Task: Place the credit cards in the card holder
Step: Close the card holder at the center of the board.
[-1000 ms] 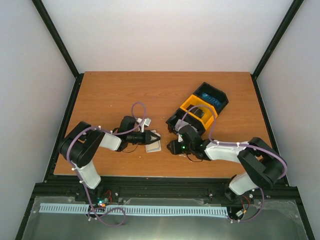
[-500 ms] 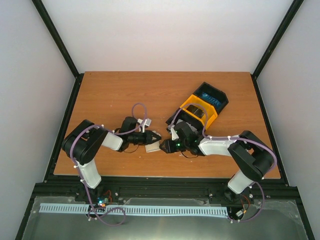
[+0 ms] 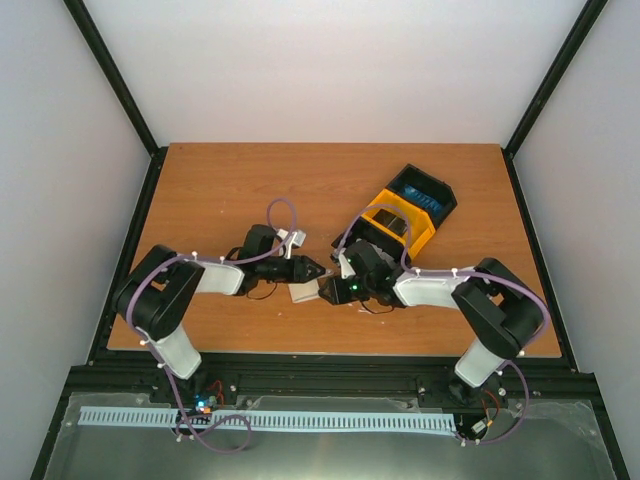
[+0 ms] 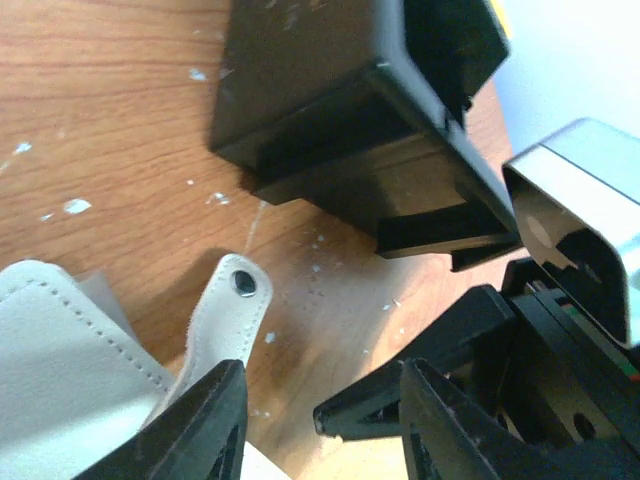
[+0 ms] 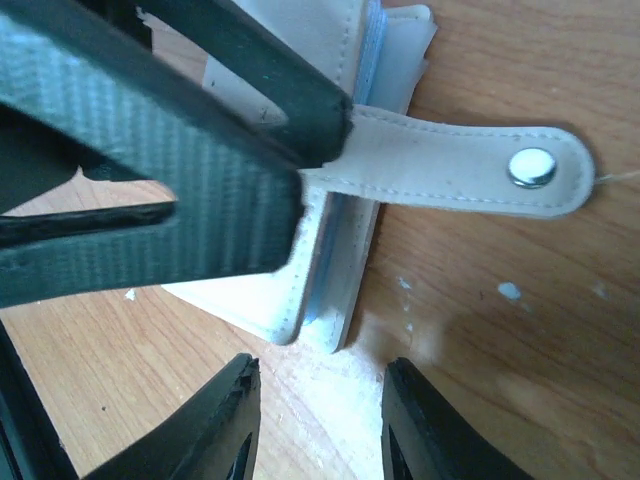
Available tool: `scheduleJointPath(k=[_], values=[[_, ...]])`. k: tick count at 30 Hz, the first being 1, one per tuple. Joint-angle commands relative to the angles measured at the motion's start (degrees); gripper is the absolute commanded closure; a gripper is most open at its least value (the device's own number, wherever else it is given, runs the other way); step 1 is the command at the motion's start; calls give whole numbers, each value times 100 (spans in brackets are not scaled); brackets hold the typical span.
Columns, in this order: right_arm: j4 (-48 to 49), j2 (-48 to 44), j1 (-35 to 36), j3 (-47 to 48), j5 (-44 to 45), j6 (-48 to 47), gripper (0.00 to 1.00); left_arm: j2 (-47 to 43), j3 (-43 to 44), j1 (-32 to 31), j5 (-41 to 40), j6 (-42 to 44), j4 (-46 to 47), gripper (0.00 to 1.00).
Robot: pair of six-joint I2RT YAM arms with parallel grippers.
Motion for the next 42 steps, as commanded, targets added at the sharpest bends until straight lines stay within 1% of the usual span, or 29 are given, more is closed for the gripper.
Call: scheduleJointPath(k=[1, 4, 5, 7, 9, 11, 13, 14, 15, 17, 18, 20, 25, 30, 33, 36, 39, 42], values=[[-311, -515, -4, 33, 341, -133, 65, -404, 218, -25, 134, 546, -522, 56], [-490, -867, -4, -37, 794, -92, 64, -495, 220, -25, 260, 461, -438, 53], [-549, -997, -4, -67, 980, -62, 63, -566, 226, -25, 265, 424, -443, 50], [-635, -1188, -4, -109, 1308, -16, 62, -776, 211, -25, 182, 335, -500, 45], [-751, -1252, -8, -45, 1410, -66, 61, -1037, 185, -25, -39, 246, -654, 41], [-920, -1136, -4, 159, 1344, -166, 62, -1344, 119, -25, -543, 27, -945, 36], [-1066, -983, 17, 391, 1271, -277, 62, -1637, 9, -25, -1312, -296, -1367, 34], [-1114, -901, 45, 542, 1249, -393, 63, -1759, -58, -25, -1882, -593, -1720, 35], [-1185, -810, 93, 680, 1277, -483, 63, -1862, -140, -25, -2236, -789, -1959, 36], [-1380, -557, 233, 990, 1376, -677, 63, -2048, -366, -25, -2684, -1101, -2219, 41], [-1464, -410, 315, 1135, 1414, -747, 63, -2144, -498, -25, -2788, -1247, -2238, 42], [-1586, -85, 432, 1390, 1404, -822, 63, -2265, -779, -17, -2760, -1437, -2153, 42], [-1804, 541, 608, 1795, 1696, -816, 63, -2280, -1052, -12, -2677, -1781, -2021, 40], [-1900, 1031, 611, 1918, 1711, -890, 70, -2208, -1238, 1, -2464, -2007, -1607, 38], [-1935, 1169, 607, 1874, 1874, -883, 74, -2095, -1318, 1, -2185, -2250, -1393, 38], [-1921, 1187, 607, 1762, 1863, -833, 75, -2006, -1507, 1, -1983, -2658, -1058, 38], [-1855, 1189, 590, 1641, 1735, -737, 76, -1836, -1539, 1, -2045, -2835, -941, 38], [-1754, 1202, 500, 1510, 1530, -646, 76, -1638, -1435, 1, -2195, -2817, -894, 38]])
